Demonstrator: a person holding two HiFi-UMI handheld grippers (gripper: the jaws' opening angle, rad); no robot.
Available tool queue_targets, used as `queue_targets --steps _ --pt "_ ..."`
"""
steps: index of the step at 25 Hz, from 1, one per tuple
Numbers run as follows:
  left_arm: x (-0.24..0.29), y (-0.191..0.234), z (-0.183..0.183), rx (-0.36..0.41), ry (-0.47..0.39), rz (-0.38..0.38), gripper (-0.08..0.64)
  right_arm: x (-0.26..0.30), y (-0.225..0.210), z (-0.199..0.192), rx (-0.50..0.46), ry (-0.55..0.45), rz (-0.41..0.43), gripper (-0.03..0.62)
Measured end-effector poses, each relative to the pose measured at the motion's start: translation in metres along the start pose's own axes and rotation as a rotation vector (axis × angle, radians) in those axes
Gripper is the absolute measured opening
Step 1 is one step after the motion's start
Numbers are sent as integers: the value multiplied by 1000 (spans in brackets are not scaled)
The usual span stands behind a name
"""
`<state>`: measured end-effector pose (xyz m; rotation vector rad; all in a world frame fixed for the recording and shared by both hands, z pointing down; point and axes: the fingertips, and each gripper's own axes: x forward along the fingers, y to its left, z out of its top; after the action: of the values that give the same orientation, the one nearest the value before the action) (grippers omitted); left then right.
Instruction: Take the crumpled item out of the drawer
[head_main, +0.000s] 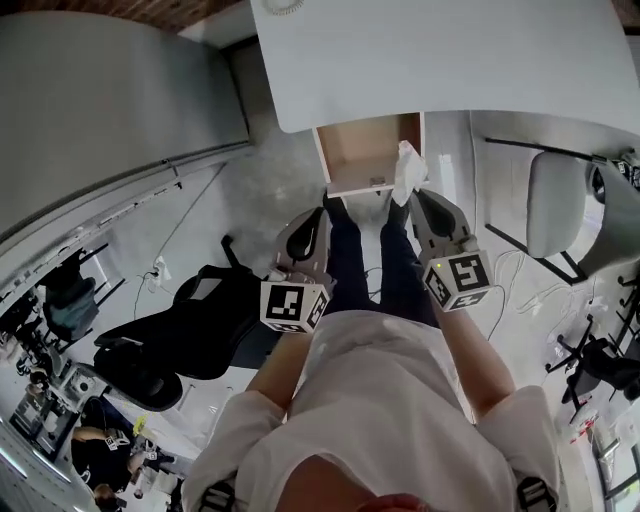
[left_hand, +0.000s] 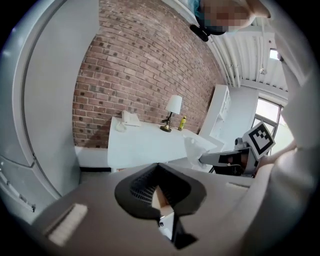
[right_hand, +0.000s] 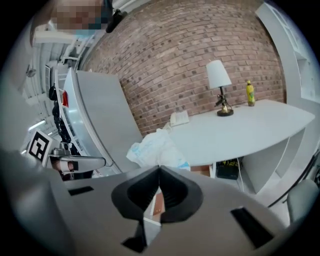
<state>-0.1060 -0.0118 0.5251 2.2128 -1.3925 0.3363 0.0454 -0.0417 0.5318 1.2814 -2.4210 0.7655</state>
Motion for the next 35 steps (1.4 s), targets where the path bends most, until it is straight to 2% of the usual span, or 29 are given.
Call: queue_targets --steps 3,7,11,16,20,27,31,35 --pt "-16 -5 35 28 -45 9 8 -17 12 37 -27 -47 -1 9" --pt "-43 -15 80 68 -107 13 8 -45 28 77 -5 -71 -10 9" --pt "-53 -18 128 114 -213 27 8 -61 40 126 -91 -151 5 9" --pt "-85 -34 178 157 -312 19 8 -100 63 161 -108 -226 13 9" --pt "-105 -35 210 173 -381 31 8 -117 82 198 -157 -319 18 9" --pt "-131 -47 251 200 -482 48 8 -145 102 249 -224 -463 20 9" --pt "-142 -56 266 221 -531 52 8 -156 104 262 -257 -494 16 9" --pt "-149 -61 268 229 -544 56 8 -162 107 262 -264 -501 15 9"
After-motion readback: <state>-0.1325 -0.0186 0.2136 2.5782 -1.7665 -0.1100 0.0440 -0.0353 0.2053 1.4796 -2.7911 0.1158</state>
